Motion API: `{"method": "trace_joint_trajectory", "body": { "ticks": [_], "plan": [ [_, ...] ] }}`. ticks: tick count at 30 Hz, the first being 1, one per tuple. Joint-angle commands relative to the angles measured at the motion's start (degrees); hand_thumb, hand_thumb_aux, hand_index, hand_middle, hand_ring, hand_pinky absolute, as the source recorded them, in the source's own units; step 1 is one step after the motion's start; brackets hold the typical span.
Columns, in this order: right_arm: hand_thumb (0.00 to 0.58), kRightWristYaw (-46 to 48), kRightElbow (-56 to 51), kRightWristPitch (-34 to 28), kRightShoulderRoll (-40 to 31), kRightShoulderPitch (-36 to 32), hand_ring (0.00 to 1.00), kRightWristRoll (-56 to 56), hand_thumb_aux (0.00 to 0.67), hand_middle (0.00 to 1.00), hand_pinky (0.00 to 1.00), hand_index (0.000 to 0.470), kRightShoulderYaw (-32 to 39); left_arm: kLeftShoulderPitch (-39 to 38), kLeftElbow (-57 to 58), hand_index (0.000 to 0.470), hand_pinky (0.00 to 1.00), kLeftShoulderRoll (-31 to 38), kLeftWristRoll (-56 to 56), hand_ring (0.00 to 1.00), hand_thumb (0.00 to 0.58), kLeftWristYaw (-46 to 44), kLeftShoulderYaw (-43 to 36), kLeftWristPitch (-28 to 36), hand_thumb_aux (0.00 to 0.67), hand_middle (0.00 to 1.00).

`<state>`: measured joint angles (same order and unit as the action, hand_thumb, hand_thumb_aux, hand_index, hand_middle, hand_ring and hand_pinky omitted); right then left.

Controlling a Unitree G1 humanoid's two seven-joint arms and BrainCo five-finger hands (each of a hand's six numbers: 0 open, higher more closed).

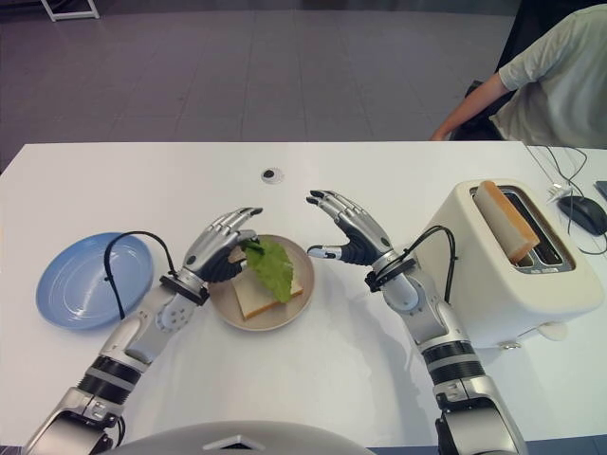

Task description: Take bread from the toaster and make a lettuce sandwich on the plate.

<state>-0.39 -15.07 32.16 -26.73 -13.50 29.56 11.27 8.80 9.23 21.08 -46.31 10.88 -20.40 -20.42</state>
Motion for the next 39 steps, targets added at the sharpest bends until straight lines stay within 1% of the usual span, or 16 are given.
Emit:
{"method": "trace_joint_trajectory", "body": {
  "ticks": [1, 10, 11, 12, 13, 14, 15, 19, 24, 29, 31, 33, 34, 36, 37, 39],
  "plan": [
    [0.000, -0.3, -1.1, 0.0, 0.9, -0.7, 0.00, 1.0, 0.000, 0.00, 0.00, 0.000, 1.1, 0.3, 3.1, 0.470, 0.00, 1.6, -1.4, 0.00, 0.580, 2.2, -0.8, -1.2, 0.670, 0.00],
    [0.000, -0.1, -1.8, 0.8, 0.7, -1.1, 0.00, 0.9, 0.000, 0.00, 0.00, 0.000, 1.4, -1.4, 1.3, 0.470, 0.00, 5.1, 0.2, 0.00, 0.580, 3.5, 1.4, -2.7, 0.670, 0.00],
    [0.000, -0.1, -1.9, 0.8, 0.6, -1.0, 0.00, 0.8, 0.000, 0.00, 0.00, 0.000, 1.4, -1.5, 0.7, 0.463, 0.00, 5.3, 0.3, 0.00, 0.580, 3.5, 1.7, -2.6, 0.659, 0.00],
    [0.000, -0.1, -1.8, 0.9, 0.5, -1.0, 0.00, 0.8, 0.000, 0.00, 0.00, 0.000, 1.3, -1.6, 0.3, 0.426, 0.00, 5.4, 0.5, 0.00, 0.575, 3.4, 1.8, -2.6, 0.607, 0.00],
    [0.000, 0.0, -1.8, 0.9, 0.4, -1.0, 0.00, 0.7, 0.000, 0.00, 0.00, 0.000, 1.3, -1.6, 0.1, 0.302, 0.00, 5.4, 0.5, 0.00, 0.506, 3.3, 1.7, -2.5, 0.431, 0.00],
    [0.000, 0.1, -1.8, 0.9, 0.4, -1.0, 0.00, 0.7, 0.000, 0.00, 0.00, 0.000, 1.2, -1.6, 0.1, 0.159, 0.00, 5.4, 0.4, 0.00, 0.325, 3.1, 1.6, -2.3, 0.226, 0.00],
    [0.000, 0.1, -1.9, 0.9, 0.4, -1.0, 0.00, 0.7, 0.000, 0.00, 0.00, 0.000, 1.3, -1.6, 0.3, 0.000, 0.00, 5.3, 0.3, 0.00, 0.000, 3.1, 1.5, -2.2, 0.000, 0.00],
    [0.000, 0.4, -1.9, 1.0, 0.3, -1.0, 0.00, 0.6, 0.000, 0.00, 0.00, 0.000, 1.4, -1.8, 0.5, 0.000, 0.00, 5.6, 0.0, 0.00, 0.000, 3.1, 1.5, -1.9, 0.000, 0.00],
    [0.000, 0.7, -1.6, 1.1, 0.1, -0.8, 0.00, 0.7, 0.000, 0.00, 0.00, 0.000, 1.5, -4.2, -2.3, 0.000, 0.00, 7.7, 0.6, 0.00, 0.000, 3.1, 3.2, -2.3, 0.000, 0.00],
    [0.000, 1.1, -1.4, 1.5, -0.2, -1.0, 0.00, 0.5, 0.000, 0.00, 0.00, 0.000, 1.4, -8.6, -9.1, 0.000, 0.00, 9.1, 2.4, 0.00, 0.000, 1.9, 5.6, -2.6, 0.000, 0.00],
    [0.000, 2.1, 2.3, 1.4, -0.9, -0.4, 0.00, 0.2, 0.000, 0.00, 0.00, 0.000, 0.8, -10.9, -12.5, 0.000, 0.00, 9.0, 4.4, 0.00, 0.000, 1.1, 6.8, -2.8, 0.000, 0.00],
    [0.000, 4.3, 11.2, 0.2, -2.8, 1.3, 0.00, 0.0, 0.000, 0.00, 0.00, 0.000, -1.1, -13.5, -16.3, 0.000, 0.00, 8.1, 7.6, 0.00, 0.000, 0.4, 8.3, -2.9, 0.000, 0.00],
    [0.000, 6.3, 18.1, -1.5, -4.5, 2.6, 0.00, -0.2, 0.000, 0.00, 0.00, 0.000, -3.2, -14.8, -17.9, 0.000, 0.00, 7.3, 9.7, 0.00, 0.000, 0.2, 9.0, -3.1, 0.000, 0.00],
    [0.000, 12.2, 32.1, -8.2, -10.5, 4.8, 0.00, -2.7, 0.000, 0.00, 0.00, 0.000, -13.9, -17.0, -19.2, 0.000, 0.00, 4.4, 16.2, 0.00, 0.000, 0.1, 9.8, -4.1, 0.000, 0.00],
    [0.000, 14.7, 36.0, -11.6, -13.3, 5.2, 0.00, -4.4, 0.000, 0.00, 0.00, 0.000, -19.8, -17.4, -19.1, 0.000, 0.00, 3.2, 18.3, 0.00, 0.000, 0.1, 9.8, -4.5, 0.000, 0.00],
    [0.000, 20.0, 38.2, -17.7, -18.4, 5.8, 0.00, -9.4, 0.000, 0.00, 0.00, 0.000, -30.4, -18.2, -18.6, 0.000, 0.00, 1.5, 20.0, 0.00, 0.000, 0.1, 9.5, -5.2, 0.000, 0.00]
  ]
}}
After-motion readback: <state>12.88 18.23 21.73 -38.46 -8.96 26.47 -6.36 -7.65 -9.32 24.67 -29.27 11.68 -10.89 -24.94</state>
